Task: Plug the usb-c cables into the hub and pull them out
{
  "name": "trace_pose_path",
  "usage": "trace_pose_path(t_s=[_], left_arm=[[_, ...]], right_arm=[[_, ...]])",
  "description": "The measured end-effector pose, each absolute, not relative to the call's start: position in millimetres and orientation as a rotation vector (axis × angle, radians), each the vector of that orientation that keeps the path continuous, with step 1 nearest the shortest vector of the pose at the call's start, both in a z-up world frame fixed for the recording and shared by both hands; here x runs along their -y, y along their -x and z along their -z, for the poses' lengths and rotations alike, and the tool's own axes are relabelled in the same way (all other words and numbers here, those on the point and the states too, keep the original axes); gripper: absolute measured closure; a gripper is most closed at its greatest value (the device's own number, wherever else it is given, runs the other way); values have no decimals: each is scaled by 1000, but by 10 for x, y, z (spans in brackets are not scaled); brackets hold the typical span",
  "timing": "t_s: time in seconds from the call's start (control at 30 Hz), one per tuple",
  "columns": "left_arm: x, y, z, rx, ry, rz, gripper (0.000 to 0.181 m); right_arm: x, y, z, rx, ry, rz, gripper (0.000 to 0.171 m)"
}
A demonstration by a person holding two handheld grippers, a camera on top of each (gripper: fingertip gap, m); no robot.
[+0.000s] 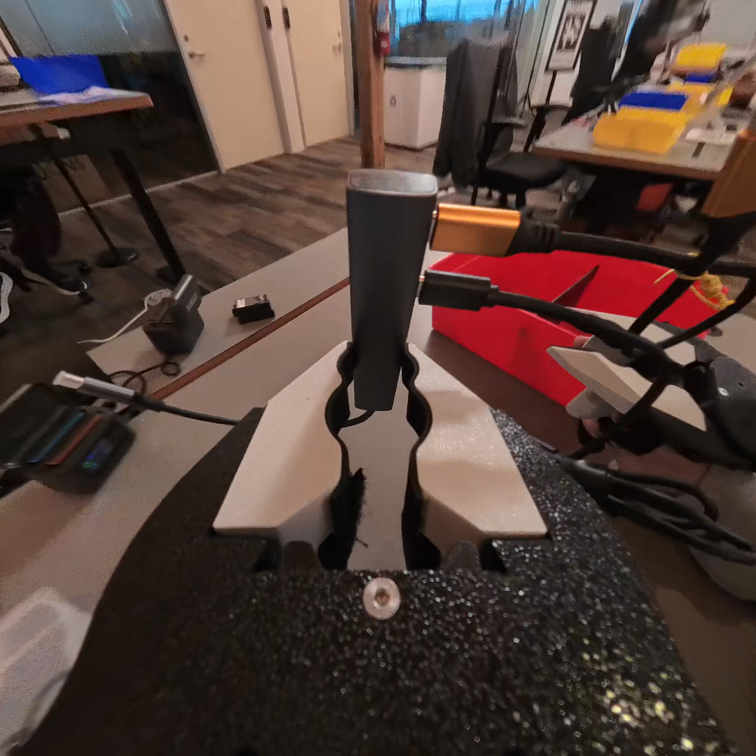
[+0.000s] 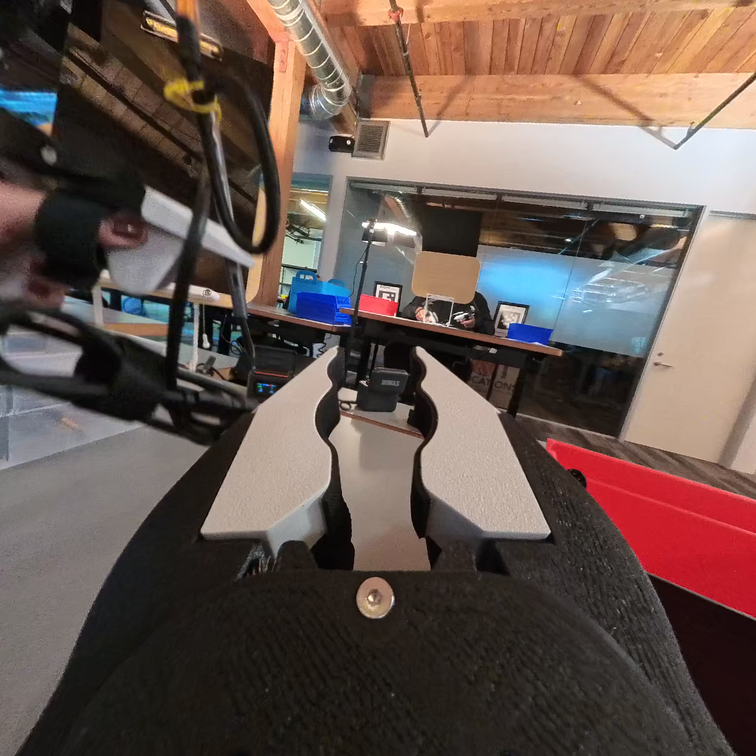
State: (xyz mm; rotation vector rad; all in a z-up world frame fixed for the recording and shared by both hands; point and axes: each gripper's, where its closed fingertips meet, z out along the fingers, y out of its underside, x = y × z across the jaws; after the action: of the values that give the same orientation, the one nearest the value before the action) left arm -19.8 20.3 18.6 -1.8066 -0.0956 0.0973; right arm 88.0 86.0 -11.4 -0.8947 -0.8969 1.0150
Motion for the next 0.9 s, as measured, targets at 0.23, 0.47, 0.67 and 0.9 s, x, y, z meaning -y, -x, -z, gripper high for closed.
trace_pose_path(t_s=[0.23,0.47,0.67,0.9], left_arm=[[-149,189,484,220,1776,-312,160],[-129,327,1004,270,1841,-399,160],[-277,254,1131,194,1861,-452,160],[-269,145,1069,83,1810,-578,160]], right_arm=[[-873,-916,80,879,913,-1054,143],[-900,-1435,-551,723,697,-847,146],[-95,-706,-89,1419,876,-1118,141],[-147,-233,665,1734,972,-732,157]])
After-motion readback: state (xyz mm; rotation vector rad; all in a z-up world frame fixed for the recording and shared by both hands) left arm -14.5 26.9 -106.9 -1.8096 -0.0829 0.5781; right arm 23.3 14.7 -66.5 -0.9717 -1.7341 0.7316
